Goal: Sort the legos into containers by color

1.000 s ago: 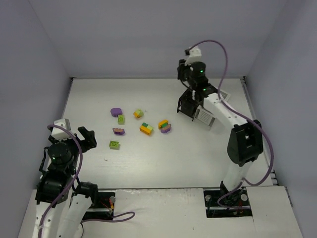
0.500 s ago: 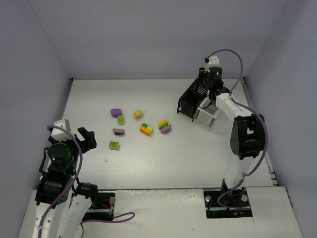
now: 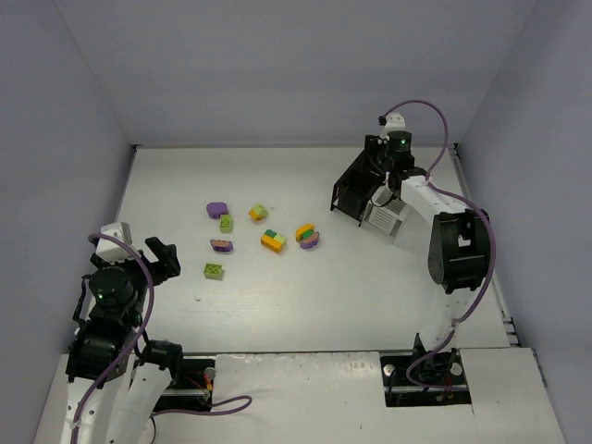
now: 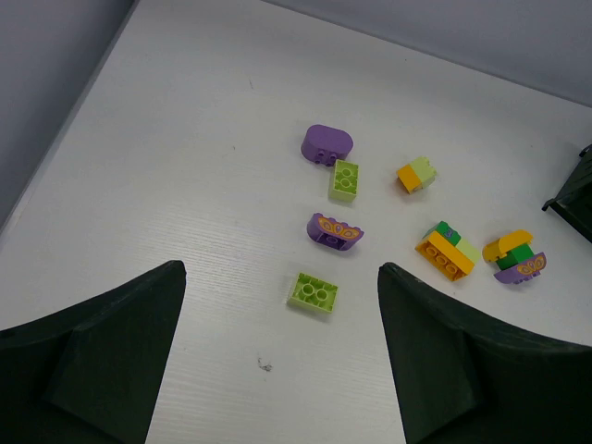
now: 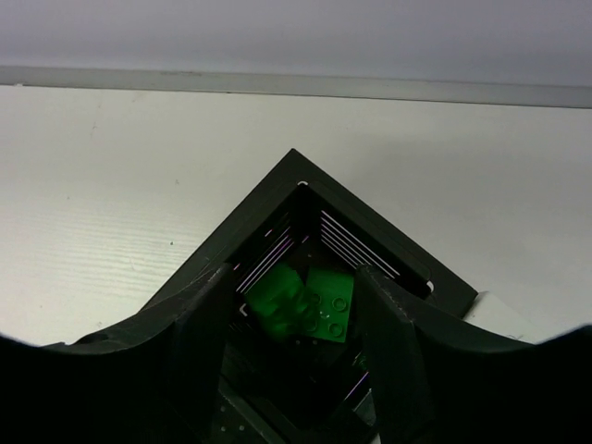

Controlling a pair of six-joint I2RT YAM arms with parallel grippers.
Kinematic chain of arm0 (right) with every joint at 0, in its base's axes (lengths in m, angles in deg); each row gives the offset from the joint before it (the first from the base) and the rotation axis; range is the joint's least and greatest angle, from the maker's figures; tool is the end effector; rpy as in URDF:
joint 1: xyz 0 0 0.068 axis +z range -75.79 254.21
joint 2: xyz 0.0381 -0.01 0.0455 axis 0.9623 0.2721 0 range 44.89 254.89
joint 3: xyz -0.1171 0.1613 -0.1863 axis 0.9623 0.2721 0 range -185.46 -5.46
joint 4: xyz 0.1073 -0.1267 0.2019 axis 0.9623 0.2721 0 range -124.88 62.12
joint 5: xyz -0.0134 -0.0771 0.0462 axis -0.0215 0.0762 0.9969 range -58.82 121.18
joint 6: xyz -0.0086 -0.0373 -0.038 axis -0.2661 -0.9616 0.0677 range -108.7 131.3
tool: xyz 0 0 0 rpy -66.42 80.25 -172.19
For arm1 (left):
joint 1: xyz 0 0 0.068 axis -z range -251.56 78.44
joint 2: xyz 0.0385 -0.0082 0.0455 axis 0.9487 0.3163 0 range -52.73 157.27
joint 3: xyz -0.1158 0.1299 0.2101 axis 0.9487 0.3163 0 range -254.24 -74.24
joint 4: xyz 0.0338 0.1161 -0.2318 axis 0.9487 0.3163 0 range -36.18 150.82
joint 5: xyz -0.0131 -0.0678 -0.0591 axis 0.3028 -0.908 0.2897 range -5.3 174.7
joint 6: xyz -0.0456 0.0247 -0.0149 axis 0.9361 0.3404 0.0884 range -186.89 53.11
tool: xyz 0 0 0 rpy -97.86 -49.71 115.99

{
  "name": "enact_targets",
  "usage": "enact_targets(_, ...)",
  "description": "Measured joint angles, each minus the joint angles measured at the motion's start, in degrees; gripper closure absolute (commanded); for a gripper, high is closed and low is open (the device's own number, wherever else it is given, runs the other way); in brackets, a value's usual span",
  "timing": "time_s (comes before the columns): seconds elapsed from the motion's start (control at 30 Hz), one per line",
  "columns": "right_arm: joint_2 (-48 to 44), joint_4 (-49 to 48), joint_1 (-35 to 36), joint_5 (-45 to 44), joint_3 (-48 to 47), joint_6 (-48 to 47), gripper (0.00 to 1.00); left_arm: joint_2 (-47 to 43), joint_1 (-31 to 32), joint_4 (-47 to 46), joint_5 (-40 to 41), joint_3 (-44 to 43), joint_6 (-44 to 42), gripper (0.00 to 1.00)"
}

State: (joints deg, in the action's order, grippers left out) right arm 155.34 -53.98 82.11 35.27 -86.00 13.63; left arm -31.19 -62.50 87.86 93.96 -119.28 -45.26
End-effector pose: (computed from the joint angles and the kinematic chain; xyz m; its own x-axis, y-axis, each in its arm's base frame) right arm 0.4573 0.0661 0.2701 -0.1942 0.0139 -0.9809 -0.1988 0.9786 0.0533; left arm 0.0823 -0.0073 0.3431 -0.1678 -0.3416 -0.9247 -0.0675 0.9398 -0.3349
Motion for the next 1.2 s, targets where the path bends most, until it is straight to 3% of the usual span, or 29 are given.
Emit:
enact_targets(0.37, -5.46, 2.75, 3.74, 2.32, 2.47, -0.74, 0.47, 0.0, 0.0, 0.0, -0.02, 0.68, 0.02, 0.22)
enact_targets(0.57, -13.86, 2.89, 14.95, 3.89, 6.6, -1.66, 0.45, 0.0, 0.0, 0.0, 0.0, 0.7, 0.02, 0.22)
enact_targets(0.73, -15.52, 2.6, 26.27, 5.88, 8.59, -1.99, 0.43, 0.0, 0.0, 0.0, 0.0, 0.7, 0.04, 0.22)
enact_targets(0.87, -13.6, 2.56, 34.18, 8.22, 9.53, -1.92, 0.35, 0.0, 0.0, 0.02, 0.0, 0.7, 0.04, 0.22)
enact_targets(1.2, 5.09, 2.67, 48.57, 14.69, 3.45, -4.94, 0.33, -0.07, 0.0, 0.07, 0.02, 0.7, 0.04, 0.22)
